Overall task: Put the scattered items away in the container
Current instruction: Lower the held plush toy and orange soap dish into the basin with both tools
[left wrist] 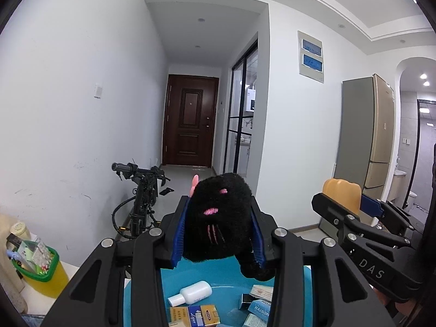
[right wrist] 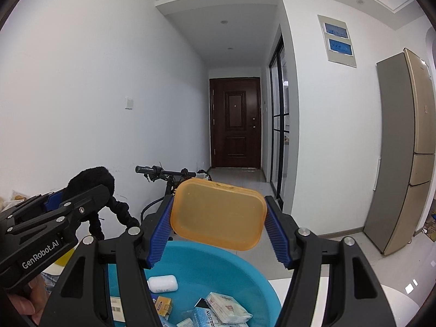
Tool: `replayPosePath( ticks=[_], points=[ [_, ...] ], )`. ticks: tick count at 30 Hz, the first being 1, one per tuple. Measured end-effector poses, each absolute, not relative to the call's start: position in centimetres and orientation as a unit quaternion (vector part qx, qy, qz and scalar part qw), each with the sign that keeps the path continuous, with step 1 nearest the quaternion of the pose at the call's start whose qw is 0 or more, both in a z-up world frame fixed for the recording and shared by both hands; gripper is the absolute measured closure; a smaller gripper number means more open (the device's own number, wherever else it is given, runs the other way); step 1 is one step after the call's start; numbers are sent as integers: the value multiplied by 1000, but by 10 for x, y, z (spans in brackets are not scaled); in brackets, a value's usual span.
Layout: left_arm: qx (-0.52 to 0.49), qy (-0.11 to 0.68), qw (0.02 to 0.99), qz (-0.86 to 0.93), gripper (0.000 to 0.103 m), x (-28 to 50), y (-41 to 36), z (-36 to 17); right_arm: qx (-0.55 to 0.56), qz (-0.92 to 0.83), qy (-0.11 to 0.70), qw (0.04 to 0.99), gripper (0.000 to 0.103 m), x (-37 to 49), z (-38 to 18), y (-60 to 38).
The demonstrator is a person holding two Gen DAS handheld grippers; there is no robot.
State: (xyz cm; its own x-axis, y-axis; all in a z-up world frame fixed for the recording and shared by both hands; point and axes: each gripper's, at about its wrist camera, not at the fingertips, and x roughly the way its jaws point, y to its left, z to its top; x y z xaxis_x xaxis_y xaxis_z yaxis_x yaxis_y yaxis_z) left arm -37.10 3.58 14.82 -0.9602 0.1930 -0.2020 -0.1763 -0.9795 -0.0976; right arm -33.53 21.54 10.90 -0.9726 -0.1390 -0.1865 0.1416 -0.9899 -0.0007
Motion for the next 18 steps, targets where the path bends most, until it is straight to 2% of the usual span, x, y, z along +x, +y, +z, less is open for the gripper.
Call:
replayPosePath(
  ticks=[18],
  points=[
    [-163,-39,96,981,61,-392,31,118,112,-990,23,77,40,-352,94,218]
  ],
)
